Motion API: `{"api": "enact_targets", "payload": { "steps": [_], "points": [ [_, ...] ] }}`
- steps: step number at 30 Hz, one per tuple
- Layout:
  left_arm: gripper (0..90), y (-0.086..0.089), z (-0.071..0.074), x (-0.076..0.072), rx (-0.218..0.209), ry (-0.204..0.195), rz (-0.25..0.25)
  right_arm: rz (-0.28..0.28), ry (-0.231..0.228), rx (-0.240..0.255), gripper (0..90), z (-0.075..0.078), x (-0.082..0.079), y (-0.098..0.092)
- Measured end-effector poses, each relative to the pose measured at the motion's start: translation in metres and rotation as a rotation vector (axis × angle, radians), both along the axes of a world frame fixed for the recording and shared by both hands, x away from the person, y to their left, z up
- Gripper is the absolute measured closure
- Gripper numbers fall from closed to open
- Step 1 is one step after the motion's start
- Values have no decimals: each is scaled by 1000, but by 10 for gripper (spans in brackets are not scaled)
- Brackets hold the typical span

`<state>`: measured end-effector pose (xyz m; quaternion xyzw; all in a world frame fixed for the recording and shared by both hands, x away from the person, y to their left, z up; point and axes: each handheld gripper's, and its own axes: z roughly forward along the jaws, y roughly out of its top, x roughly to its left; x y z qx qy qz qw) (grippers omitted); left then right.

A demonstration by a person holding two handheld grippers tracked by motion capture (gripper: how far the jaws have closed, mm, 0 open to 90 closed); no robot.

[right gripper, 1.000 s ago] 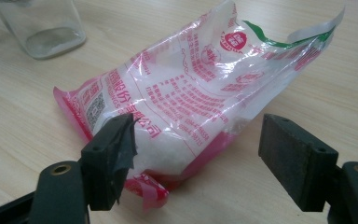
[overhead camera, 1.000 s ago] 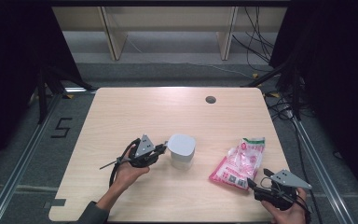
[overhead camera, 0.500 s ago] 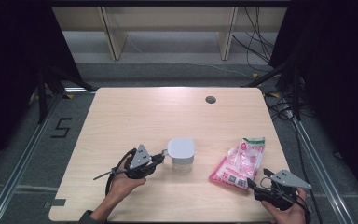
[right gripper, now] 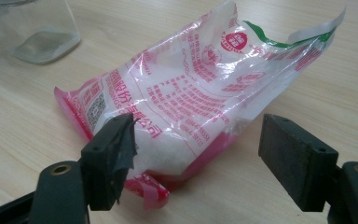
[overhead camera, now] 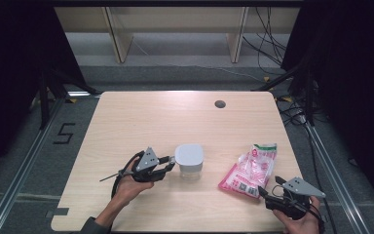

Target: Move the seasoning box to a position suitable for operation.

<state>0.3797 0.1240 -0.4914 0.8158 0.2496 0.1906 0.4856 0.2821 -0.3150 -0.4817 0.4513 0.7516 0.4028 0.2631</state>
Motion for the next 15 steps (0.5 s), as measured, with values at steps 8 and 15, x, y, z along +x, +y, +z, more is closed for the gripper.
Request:
{"api": "enact_targets", "payload": {
  "steps": [8, 15],
  "points": [
    [690, 0, 1, -3, -6, 15, 1, 2, -1, 1, 281, 0, 0, 0],
    [687, -2, 1, -5, -24, 41, 3, 1, -1, 1, 281, 0, 0, 0]
  ]
}}
